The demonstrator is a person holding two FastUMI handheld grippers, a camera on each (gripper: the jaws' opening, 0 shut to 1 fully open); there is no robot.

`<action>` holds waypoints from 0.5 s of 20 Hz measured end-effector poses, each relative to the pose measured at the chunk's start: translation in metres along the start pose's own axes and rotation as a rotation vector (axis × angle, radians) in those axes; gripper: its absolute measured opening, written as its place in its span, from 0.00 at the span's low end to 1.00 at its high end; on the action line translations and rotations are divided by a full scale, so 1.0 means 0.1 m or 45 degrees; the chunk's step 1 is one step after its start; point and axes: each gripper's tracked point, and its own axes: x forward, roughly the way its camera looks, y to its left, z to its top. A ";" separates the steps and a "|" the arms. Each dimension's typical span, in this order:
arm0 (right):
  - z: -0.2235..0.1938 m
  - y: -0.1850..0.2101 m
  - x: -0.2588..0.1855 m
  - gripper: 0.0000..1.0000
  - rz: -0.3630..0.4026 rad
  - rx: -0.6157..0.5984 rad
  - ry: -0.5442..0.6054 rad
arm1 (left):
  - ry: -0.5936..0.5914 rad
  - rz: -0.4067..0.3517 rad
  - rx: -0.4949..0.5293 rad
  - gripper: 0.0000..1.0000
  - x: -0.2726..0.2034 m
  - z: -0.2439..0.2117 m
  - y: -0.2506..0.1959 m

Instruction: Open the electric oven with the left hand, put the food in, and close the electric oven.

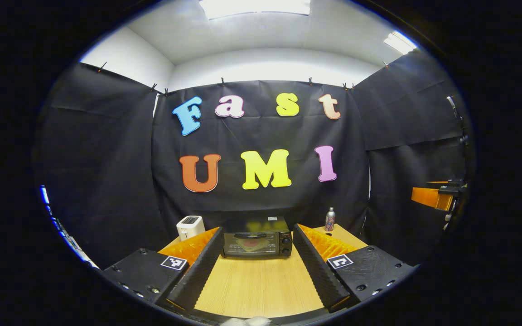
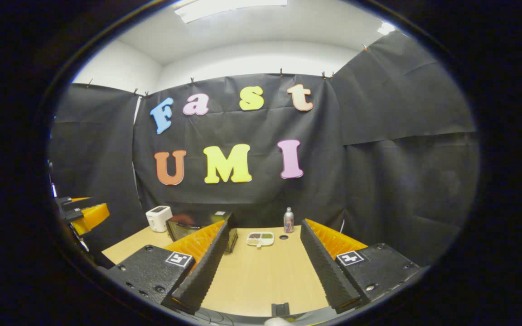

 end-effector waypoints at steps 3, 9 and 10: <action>-0.04 0.02 -0.12 0.96 0.022 -0.003 0.021 | 0.014 0.013 -0.019 0.96 -0.10 -0.01 -0.07; -0.03 -0.01 -0.29 0.96 0.029 0.010 0.005 | 0.001 -0.031 0.005 0.96 -0.18 0.05 -0.24; -0.04 -0.02 -0.30 0.96 0.028 0.011 0.008 | -0.002 -0.029 0.006 0.96 -0.18 0.06 -0.26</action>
